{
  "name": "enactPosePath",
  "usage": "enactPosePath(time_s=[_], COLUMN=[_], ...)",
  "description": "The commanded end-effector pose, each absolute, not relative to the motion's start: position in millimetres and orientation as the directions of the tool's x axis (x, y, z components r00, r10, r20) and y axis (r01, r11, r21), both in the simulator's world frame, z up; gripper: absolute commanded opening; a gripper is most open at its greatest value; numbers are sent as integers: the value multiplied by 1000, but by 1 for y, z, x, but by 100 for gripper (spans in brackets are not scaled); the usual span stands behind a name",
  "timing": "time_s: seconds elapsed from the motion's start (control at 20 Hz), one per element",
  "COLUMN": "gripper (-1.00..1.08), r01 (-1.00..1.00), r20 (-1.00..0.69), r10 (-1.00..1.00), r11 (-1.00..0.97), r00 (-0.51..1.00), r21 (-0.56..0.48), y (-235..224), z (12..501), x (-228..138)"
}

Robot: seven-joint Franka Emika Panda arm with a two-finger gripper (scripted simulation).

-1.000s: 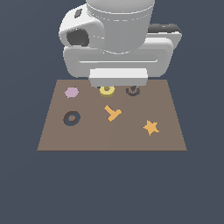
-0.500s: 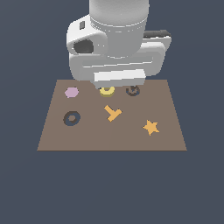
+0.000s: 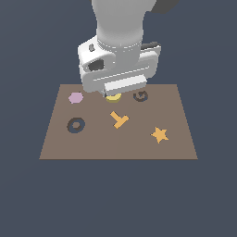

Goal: Insert a designated object into the corresponding slot on a board.

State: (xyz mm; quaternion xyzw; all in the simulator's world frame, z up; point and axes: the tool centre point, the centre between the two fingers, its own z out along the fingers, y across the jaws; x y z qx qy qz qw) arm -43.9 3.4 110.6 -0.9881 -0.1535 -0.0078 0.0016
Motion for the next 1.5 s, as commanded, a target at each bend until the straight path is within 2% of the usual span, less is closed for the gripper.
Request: enactPosePath(time_s=[0.0,0.6,1.45], gripper=[100,100,100], r01=[362,526,545], r20=[12,2,0], r10=[362,526,545], r11=[-932,-850,-839], r00=[932,850,839], r21=[-1,-1,0], y=[0,-17,-21], z=[97,56,31], x=[-55,-83,-86])
